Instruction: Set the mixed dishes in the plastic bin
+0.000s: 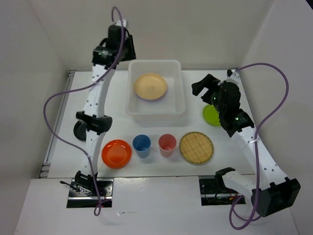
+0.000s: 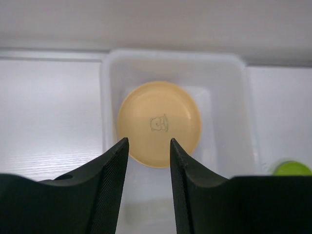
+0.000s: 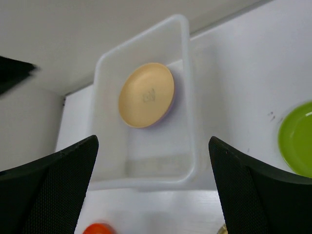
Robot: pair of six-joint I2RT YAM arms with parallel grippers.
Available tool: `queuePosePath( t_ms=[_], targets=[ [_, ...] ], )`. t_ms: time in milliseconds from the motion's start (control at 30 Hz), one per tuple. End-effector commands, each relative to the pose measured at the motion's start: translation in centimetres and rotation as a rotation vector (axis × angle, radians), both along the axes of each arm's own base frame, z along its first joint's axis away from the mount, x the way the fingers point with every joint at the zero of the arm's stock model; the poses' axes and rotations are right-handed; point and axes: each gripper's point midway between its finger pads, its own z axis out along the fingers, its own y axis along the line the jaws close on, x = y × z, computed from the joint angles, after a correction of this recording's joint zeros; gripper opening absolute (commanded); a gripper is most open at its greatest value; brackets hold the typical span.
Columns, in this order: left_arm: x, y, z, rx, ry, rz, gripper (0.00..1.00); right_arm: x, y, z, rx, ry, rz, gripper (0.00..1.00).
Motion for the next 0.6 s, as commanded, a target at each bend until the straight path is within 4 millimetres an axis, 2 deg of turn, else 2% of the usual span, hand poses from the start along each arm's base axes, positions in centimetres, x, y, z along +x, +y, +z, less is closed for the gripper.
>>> queuePosePath(
  t_ms=[0,67,100,133,167,200,233,267,300,333,367,400,433,467,500,567],
  targets=[
    [-7.1,3.9,12.9,0.021,-0.207,0.028,0.47,-0.4,-0.5,-3.2,-0.026,0.066,-0.011,0.98],
    [-8.9,4.7,13.1,0.039,-0.171,0.036,0.47,-0.5,-0.9,-4.4,-0.033,0.092,-0.021,0.98],
    [-10.8,5.4,14.4,0.037,-0.178,0.036,0.49,-0.6,-0.9,-5.4,-0.039,0.111,-0.021,0.98],
    [-11.2,5.3,12.7,0.055,-0.110,0.024,0.50,-0.3,-0.8,-5.6,-0.039,0.112,-0.021,0.98],
    [-12.8,5.9,13.8,0.059,-0.123,0.020,0.50,-0.4,-0.7,-6.2,-0.040,0.126,-0.010,0.98],
    [-13.4,6.1,13.4,0.077,-0.103,0.013,0.50,-0.1,-0.6,-6.5,-0.041,0.131,-0.010,0.98],
    [-13.8,6.6,10.7,0.117,-0.013,0.022,0.50,0.0,-0.4,-7.4,-0.044,0.155,0.002,0.98],
    [-15.9,7.7,12.2,0.118,-0.045,0.042,0.50,0.0,-0.1,-7.8,-0.044,0.165,0.012,0.98],
    [-16.9,8.4,11.9,0.130,-0.039,0.057,0.50,0.1,-0.1,-7.5,-0.041,0.155,0.012,0.98],
    [-16.8,9.0,12.8,0.101,-0.103,0.074,0.50,0.5,0.0,-7.7,-0.042,0.156,0.012,0.98],
    [-19.5,10.4,10.5,0.091,-0.071,0.084,0.50,0.7,-0.3,-8.2,-0.044,0.170,0.003,0.98],
    [-20.2,11.9,9.9,0.068,-0.093,0.124,0.51,0.9,-0.1,-8.4,-0.050,0.169,0.016,0.98],
    [-20.0,12.5,10.3,0.022,-0.168,0.161,0.54,1.1,0.0,-8.5,-0.050,0.169,0.016,0.98],
    [-22.1,13.4,10.5,-0.002,-0.206,0.175,0.56,1.4,0.0,-9.2,-0.055,0.188,0.016,0.98],
    [-22.2,14.7,6.4,0.008,-0.124,0.207,0.57,1.5,0.1,-9.6,-0.058,0.200,0.016,0.98],
    [-23.0,15.4,3.6,-0.019,-0.066,0.228,0.57,2.0,-0.2,-10.9,-0.065,0.235,0.005,0.98]
  ],
)
